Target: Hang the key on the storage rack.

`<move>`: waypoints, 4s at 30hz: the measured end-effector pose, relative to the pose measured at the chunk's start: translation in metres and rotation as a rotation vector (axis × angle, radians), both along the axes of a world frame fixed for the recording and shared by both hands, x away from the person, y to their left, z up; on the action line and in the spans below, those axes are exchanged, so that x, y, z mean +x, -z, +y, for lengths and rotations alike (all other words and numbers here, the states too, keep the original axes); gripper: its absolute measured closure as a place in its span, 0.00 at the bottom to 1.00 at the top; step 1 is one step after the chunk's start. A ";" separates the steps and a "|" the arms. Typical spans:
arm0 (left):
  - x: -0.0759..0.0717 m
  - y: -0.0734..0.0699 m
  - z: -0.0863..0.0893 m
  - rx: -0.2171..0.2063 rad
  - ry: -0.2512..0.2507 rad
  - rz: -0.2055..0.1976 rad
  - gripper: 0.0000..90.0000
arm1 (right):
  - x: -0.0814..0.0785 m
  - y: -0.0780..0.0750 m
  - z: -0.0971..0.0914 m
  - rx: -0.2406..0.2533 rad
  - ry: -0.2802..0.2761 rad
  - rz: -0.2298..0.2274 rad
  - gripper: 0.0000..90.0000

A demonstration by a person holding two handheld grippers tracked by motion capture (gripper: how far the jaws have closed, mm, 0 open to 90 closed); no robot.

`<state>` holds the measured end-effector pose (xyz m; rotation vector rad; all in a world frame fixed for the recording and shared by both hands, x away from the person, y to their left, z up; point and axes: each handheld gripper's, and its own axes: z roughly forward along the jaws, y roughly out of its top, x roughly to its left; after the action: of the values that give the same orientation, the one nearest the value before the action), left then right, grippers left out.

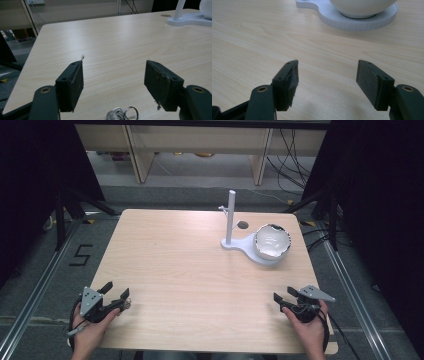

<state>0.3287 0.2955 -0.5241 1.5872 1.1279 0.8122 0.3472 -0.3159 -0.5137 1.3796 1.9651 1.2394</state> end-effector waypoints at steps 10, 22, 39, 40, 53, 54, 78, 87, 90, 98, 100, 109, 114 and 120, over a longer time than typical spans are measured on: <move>0.009 -0.019 0.001 0.072 0.091 0.122 0.36 | 0.000 -0.001 0.002 -0.006 -0.002 0.011 0.39; 0.045 -0.049 0.001 0.182 0.230 0.354 0.43 | 0.003 0.000 -0.001 -0.044 -0.017 -0.005 0.40; 0.094 -0.053 -0.019 0.468 0.455 0.817 0.51 | 0.002 -0.001 0.004 -0.040 -0.014 0.030 0.40; 0.094 -0.053 -0.019 0.468 0.455 0.817 0.52 | 0.002 -0.001 0.004 -0.040 -0.014 0.030 0.40; 0.103 -0.049 -0.029 0.540 0.495 0.911 0.72 | 0.002 0.000 0.005 -0.034 -0.015 0.035 0.40; 0.103 -0.049 -0.029 0.540 0.495 0.911 0.73 | 0.002 0.000 0.005 -0.034 -0.015 0.035 0.40; 0.103 -0.051 -0.039 0.578 0.531 0.987 0.87 | 0.005 0.000 0.002 -0.059 -0.039 0.009 0.40; 0.099 -0.048 -0.041 0.594 0.531 0.996 0.94 | 0.005 0.000 0.003 -0.059 -0.038 0.021 0.40; 0.096 -0.046 -0.043 0.589 0.524 0.999 0.95 | 0.005 0.000 0.004 -0.059 -0.039 0.024 0.40; 0.096 -0.048 -0.042 0.600 0.529 0.976 0.98 | 0.005 0.000 0.003 -0.059 -0.041 0.024 0.40; 0.095 -0.047 -0.041 0.590 0.523 0.967 0.98 | 0.003 0.000 0.005 -0.048 -0.026 0.044 0.40; 0.090 -0.053 -0.038 0.519 0.479 0.916 0.99 | 0.003 0.000 0.006 -0.051 -0.028 0.048 0.40; 0.089 -0.059 -0.035 0.480 0.465 0.870 0.99 | 0.003 0.000 0.006 -0.051 -0.029 0.045 0.40; 0.086 -0.067 -0.030 0.385 0.422 0.780 0.99 | 0.003 0.000 0.006 -0.056 -0.025 0.049 0.41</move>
<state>0.4146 0.2651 -0.4572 2.4779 1.1184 0.1028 0.3500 -0.3099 -0.5133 1.3739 2.0403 1.1632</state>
